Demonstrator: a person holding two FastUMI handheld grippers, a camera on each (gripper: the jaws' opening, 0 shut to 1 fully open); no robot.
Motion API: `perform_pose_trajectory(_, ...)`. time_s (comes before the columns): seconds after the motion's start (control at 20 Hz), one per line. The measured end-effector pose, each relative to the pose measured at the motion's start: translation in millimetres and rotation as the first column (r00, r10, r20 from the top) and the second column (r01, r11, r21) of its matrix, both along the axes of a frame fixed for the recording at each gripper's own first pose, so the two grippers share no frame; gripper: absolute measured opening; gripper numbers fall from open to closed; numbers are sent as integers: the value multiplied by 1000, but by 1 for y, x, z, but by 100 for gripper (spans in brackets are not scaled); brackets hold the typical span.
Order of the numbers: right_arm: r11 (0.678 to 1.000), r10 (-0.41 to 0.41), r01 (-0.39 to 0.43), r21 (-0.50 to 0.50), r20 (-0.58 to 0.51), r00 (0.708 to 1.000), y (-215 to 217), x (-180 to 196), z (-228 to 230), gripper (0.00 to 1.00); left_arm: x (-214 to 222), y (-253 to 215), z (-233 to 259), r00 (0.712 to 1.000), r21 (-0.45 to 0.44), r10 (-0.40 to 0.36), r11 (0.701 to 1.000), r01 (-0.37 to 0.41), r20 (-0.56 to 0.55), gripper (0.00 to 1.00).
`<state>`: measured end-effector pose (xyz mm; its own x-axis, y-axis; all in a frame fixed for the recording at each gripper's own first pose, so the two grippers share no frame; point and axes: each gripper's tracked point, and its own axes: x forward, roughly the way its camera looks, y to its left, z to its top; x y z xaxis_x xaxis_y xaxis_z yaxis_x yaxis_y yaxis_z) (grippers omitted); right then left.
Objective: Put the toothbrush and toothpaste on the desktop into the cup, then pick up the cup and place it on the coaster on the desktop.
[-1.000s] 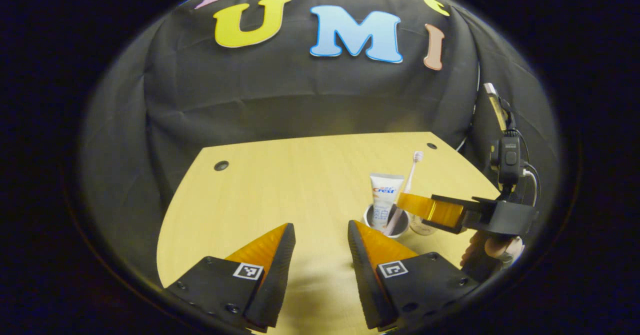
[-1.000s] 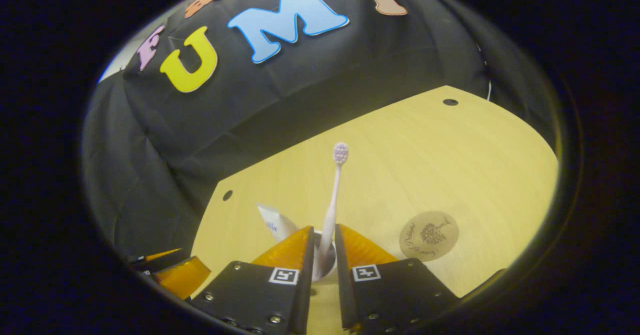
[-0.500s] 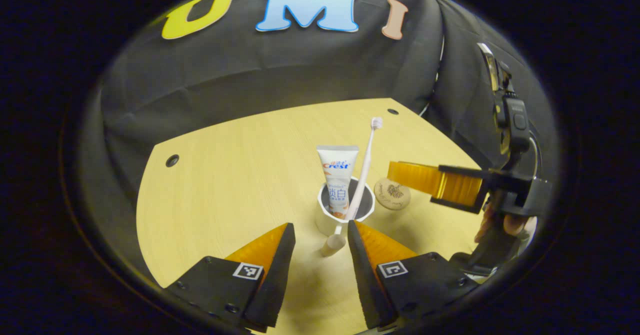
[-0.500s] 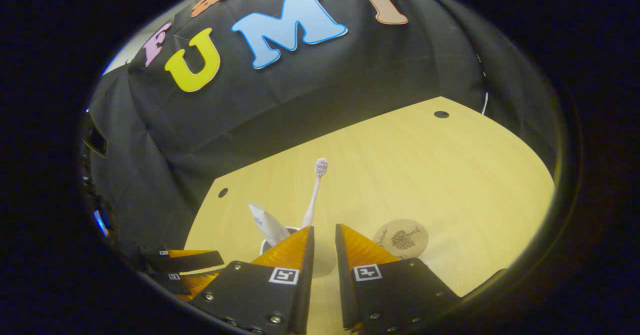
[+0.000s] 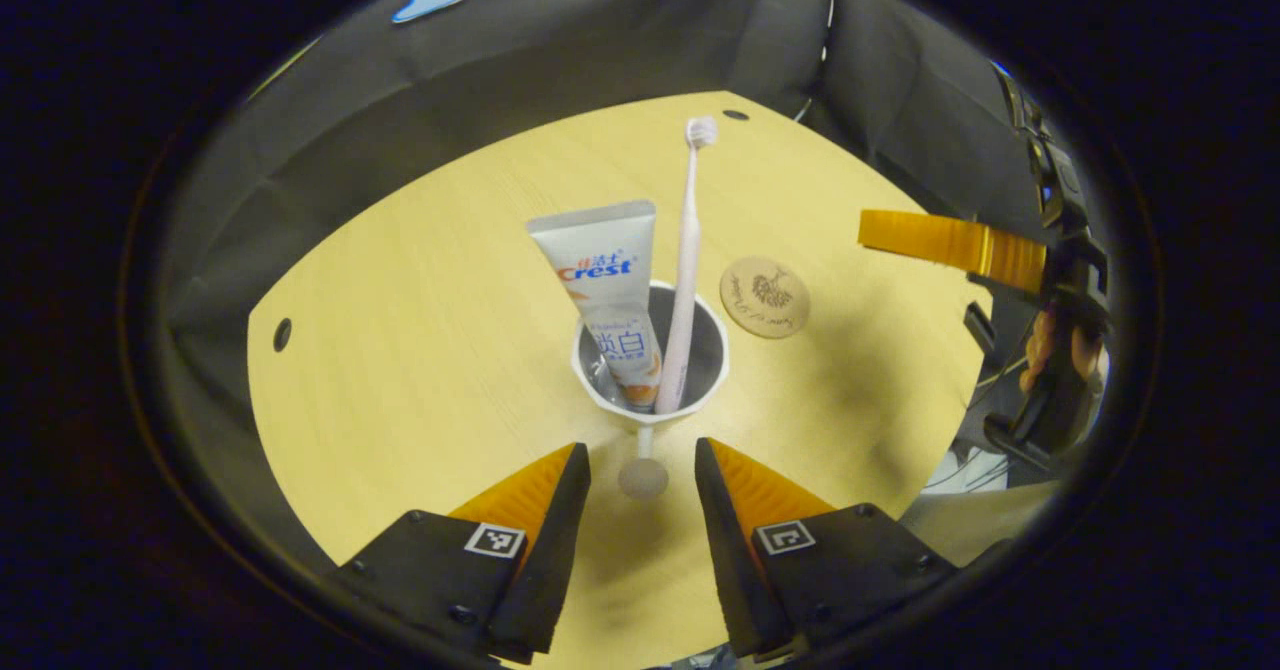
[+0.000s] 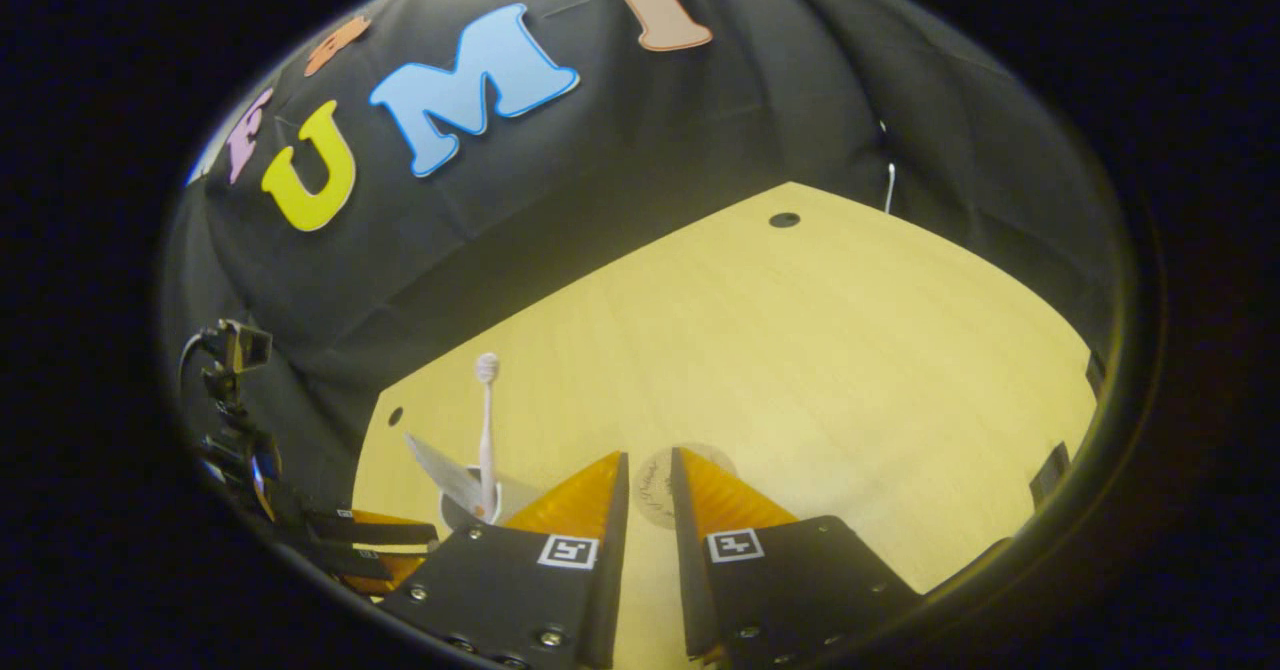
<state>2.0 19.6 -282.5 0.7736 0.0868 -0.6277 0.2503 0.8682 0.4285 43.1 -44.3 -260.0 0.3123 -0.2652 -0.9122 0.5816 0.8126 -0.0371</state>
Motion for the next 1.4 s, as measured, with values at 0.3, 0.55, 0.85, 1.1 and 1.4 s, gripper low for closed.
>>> perform_pose_trajectory(0.3,997,-80,80,3,-35,996,-39,-17,-10,25,6,-11,-22,997,62,-41,997,46,-72,47)
perform_pose_trajectory(0.55,992,-123,124,9,-62,990,-60,-26,-18,25,7,-11,-38,994,97,-46,994,56,-102,58)
perform_pose_trajectory(0.85,992,-123,125,15,-80,989,-65,-26,-18,25,5,-10,-42,993,112,-49,992,61,-112,34)
perform_pose_trajectory(1.1,994,-110,111,16,-79,991,-65,-25,-18,25,4,-10,-39,995,97,-38,994,47,-97,33)
perform_pose_trajectory(1.4,993,-113,115,26,-84,990,-71,-26,-19,25,3,-2,-22,996,108,-69,991,75,-56,33)
